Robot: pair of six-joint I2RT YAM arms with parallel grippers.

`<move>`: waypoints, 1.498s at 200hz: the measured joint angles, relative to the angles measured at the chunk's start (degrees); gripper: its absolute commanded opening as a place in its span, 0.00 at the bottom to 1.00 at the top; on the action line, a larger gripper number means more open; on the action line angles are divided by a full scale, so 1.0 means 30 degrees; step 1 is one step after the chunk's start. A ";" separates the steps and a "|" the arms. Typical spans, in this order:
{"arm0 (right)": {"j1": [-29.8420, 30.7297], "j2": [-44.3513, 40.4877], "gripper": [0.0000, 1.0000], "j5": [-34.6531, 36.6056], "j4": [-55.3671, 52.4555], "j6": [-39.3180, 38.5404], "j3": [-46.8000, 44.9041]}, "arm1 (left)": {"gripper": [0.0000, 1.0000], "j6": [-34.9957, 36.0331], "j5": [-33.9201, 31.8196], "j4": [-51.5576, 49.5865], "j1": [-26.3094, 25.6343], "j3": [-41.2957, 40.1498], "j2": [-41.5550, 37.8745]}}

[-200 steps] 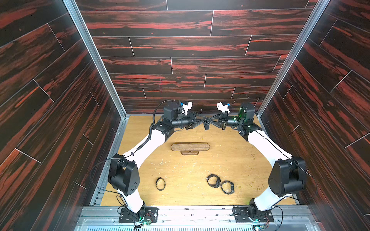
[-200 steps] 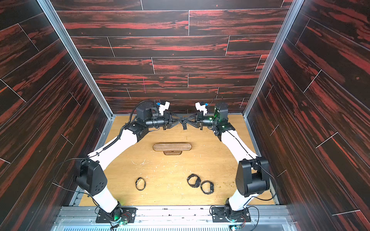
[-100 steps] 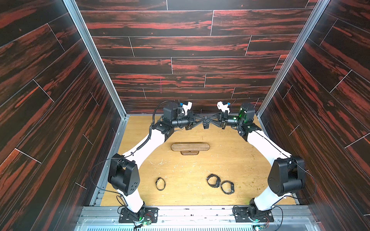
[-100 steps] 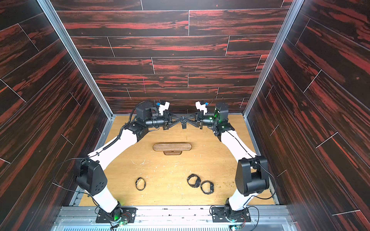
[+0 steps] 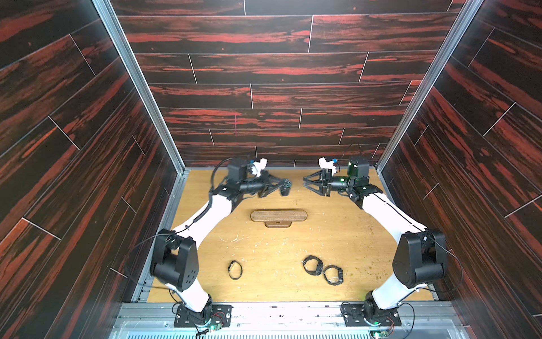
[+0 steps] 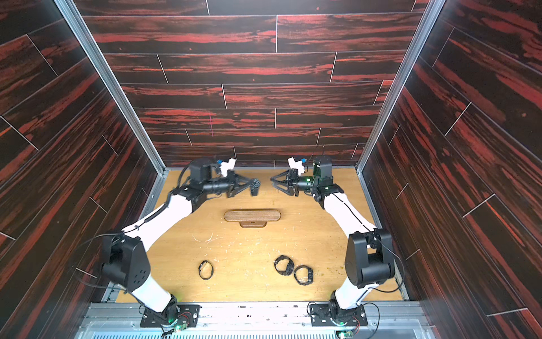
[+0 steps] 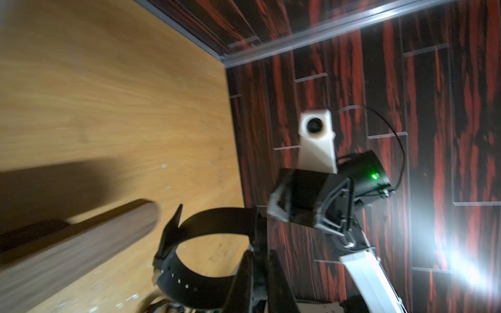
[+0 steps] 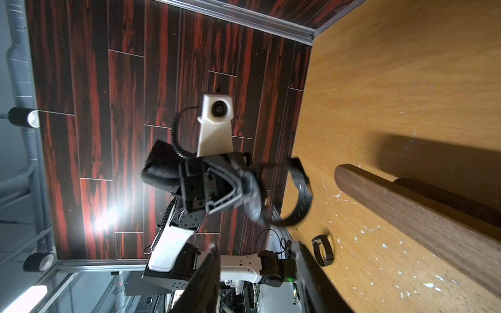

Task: Place watch on stand
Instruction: Place the watch on the stand.

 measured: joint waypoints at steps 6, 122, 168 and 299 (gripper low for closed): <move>0.0000 -0.0029 0.48 0.0102 -0.0335 -0.0291 0.0000 | 0.04 0.0313 0.0000 -0.0415 0.0423 -0.0488 -0.0306; -0.0015 -0.0066 0.47 0.3526 -0.9136 -0.6798 0.0670 | 0.06 0.5843 0.1042 -0.5697 0.4881 -0.6076 -0.2812; 0.0066 0.0364 0.48 0.4284 -1.0076 -0.7650 0.0678 | 0.07 0.6513 0.1326 -0.5697 0.5202 -0.6178 -0.2084; 0.1253 0.2543 0.47 0.8466 -1.4054 -0.9704 0.2142 | 0.14 0.6637 0.1333 -0.4422 0.5231 -0.4765 0.0976</move>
